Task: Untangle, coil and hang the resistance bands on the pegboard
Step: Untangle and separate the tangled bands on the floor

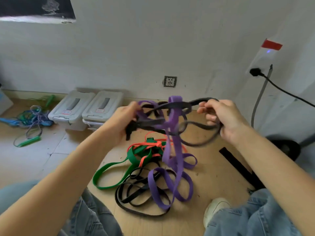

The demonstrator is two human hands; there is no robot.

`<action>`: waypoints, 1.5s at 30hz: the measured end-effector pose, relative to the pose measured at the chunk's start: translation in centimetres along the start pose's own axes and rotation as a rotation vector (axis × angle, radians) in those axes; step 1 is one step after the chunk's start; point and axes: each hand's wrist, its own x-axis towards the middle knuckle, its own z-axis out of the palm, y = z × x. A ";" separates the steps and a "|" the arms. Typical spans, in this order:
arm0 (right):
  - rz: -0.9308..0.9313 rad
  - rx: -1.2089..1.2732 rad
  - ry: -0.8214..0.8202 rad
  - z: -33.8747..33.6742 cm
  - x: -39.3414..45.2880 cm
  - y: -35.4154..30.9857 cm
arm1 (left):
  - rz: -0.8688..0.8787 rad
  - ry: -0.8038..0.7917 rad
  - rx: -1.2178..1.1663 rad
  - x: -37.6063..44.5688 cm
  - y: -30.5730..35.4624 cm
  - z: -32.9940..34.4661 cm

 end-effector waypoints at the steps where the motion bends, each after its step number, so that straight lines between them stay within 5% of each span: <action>1: -0.010 -0.051 0.025 -0.3 0.2 0.0 | -0.032 0.087 -0.071 0.1 0.4 -0.8; 4: -0.087 -0.676 -0.064 -1.4 0.5 0.7 | -0.026 0.172 -0.221 0.0 1.3 -2.9; 7: -0.175 -1.176 -0.327 -0.7 -0.1 1.9 | 0.040 0.023 -0.213 -0.7 1.8 -2.6; 13: -0.293 -0.639 -0.649 2.6 -1.9 1.9 | -0.023 -0.197 -0.186 -1.2 2.0 -0.5; 20: -0.336 -0.298 -0.347 3.6 -2.0 1.6 | 0.051 -0.436 -0.254 -0.9 2.8 -1.5; 23: -0.230 -0.053 -0.317 3.5 -2.1 0.6 | 0.211 -0.425 -0.061 -0.6 1.9 -1.5; 26: -0.216 0.029 -0.341 3.9 -2.5 -0.3 | 0.170 -0.591 0.039 -1.3 -0.5 0.8; 28: -0.215 0.033 -0.344 3.6 -2.7 -0.7 | 0.163 -0.512 0.137 -1.0 -1.8 1.7; 31: -0.231 0.023 -0.308 2.3 -2.5 -1.6 | 0.260 -0.056 0.476 0.4 -1.8 0.6; 33: -0.234 0.025 -0.266 1.7 -2.4 -2.1 | 0.247 0.094 0.575 1.1 -1.7 -0.7; 37: -0.160 0.149 -0.307 2.2 -2.5 -2.1 | 0.210 -0.329 0.480 -0.8 -2.3 0.9; 39: -0.122 0.248 -0.374 2.8 -2.7 -2.1 | 0.380 -0.449 0.624 -1.6 -3.6 3.2; 41: -0.113 0.296 -0.408 2.9 -2.8 -2.2 | 0.640 -0.260 0.739 -1.3 -4.6 4.7; 45: -0.103 0.320 -0.370 2.1 -2.2 -2.6 | 0.802 -0.058 0.641 -1.1 -4.2 5.0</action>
